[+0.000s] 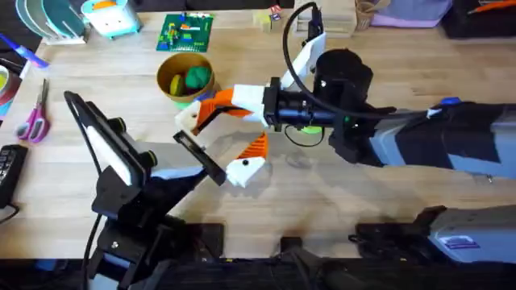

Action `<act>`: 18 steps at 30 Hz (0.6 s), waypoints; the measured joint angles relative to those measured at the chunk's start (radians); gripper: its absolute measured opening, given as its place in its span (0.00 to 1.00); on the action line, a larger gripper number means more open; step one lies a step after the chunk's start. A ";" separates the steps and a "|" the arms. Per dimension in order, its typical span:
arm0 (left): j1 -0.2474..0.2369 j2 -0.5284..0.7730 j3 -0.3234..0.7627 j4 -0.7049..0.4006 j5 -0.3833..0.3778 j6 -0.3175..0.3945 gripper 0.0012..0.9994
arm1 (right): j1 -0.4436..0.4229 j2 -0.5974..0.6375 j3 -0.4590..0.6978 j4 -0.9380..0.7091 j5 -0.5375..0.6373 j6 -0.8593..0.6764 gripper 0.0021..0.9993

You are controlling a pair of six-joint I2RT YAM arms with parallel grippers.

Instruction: Pick up the gripper from the table and insert it into the empty holder that is missing its gripper. Then pick up a screw, insert it into the mounting hole, and use the screwdriver to tighten it. Finally, clean up the table by picking up the vegetable and placing it into the bucket.

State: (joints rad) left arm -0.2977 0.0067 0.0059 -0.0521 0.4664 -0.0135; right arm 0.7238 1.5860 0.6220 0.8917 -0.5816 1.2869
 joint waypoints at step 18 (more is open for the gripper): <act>-0.002 0.000 0.000 0.000 -0.008 -0.045 0.99 | -0.011 0.000 0.000 -0.006 -0.032 -0.001 0.20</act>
State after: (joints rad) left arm -0.3000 0.0064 0.0059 -0.0520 0.4583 -0.0588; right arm 0.7126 1.5860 0.6220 0.8857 -0.6132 1.2858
